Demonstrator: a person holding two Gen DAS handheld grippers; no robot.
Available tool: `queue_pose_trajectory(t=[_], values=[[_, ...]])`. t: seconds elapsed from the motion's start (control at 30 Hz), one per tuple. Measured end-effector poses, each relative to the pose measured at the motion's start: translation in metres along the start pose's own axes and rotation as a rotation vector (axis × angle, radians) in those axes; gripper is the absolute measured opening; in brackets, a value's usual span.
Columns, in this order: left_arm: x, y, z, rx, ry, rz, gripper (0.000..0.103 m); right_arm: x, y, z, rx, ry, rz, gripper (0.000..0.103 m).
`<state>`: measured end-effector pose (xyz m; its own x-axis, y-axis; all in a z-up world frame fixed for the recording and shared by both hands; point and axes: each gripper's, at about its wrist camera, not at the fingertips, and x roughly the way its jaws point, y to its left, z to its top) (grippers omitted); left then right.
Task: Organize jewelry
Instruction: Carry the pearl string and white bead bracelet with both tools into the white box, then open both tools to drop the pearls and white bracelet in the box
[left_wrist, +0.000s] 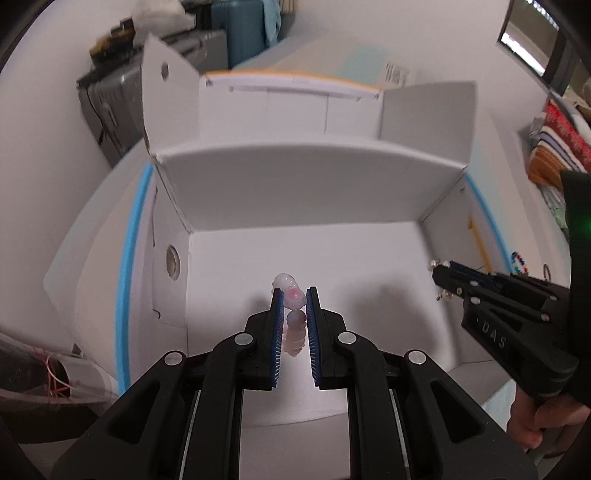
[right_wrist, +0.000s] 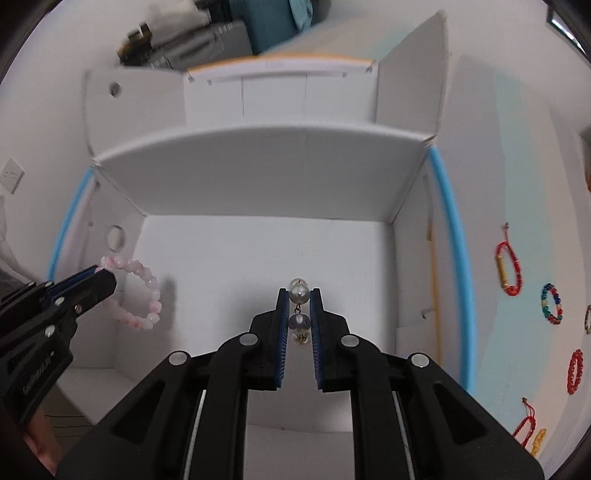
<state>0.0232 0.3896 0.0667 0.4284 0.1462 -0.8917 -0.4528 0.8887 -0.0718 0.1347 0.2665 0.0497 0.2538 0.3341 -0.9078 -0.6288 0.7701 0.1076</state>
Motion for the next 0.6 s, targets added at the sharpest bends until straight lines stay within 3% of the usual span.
queue_pose_trajectory(t=[0.27, 0.6], values=[[0.04, 0.012, 0.007, -0.018, 0.109, 0.034, 0.012, 0.042, 0.003, 0.008, -0.024, 0.165, -0.038, 0.011], [0.057, 0.009, 0.005, 0.012, 0.207, 0.059, 0.012, 0.057, -0.003, 0.005, 0.009, 0.259, -0.041, 0.011]])
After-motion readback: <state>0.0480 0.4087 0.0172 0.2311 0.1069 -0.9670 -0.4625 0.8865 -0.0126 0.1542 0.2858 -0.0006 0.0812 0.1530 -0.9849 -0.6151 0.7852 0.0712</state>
